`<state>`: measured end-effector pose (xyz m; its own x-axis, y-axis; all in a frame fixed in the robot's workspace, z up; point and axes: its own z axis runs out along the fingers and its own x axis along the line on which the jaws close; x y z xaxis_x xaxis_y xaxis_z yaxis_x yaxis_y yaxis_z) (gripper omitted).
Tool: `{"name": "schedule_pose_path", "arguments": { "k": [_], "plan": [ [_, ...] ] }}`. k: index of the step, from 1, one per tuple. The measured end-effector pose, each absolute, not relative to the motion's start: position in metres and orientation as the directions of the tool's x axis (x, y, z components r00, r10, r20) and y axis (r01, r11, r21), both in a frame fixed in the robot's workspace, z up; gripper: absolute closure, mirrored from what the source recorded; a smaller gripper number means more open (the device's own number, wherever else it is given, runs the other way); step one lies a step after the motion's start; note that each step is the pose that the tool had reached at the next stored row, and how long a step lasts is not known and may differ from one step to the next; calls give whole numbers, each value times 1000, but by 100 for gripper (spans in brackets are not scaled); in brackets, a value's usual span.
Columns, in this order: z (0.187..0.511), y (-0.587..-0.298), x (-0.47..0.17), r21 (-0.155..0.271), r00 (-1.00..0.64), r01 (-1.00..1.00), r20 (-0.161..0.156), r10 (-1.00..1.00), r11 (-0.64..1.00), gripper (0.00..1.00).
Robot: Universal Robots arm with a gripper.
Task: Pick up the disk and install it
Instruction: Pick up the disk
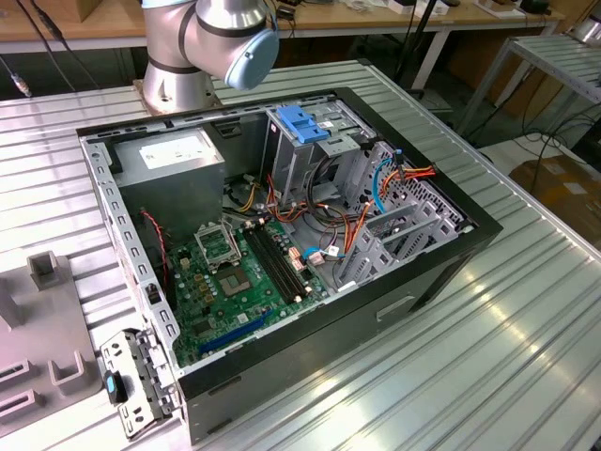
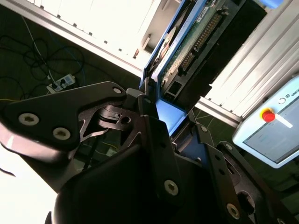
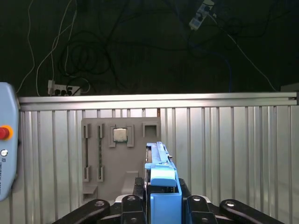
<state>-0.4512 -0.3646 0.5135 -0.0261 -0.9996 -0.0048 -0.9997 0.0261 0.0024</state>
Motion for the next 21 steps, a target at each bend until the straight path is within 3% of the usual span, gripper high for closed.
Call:
{"name": "schedule_pose_path", "arguments": {
  "k": [21],
  "plan": [
    [514, -365, -433, 2, -26, -1000, -5, -1000, 26, 63]
  ]
}}
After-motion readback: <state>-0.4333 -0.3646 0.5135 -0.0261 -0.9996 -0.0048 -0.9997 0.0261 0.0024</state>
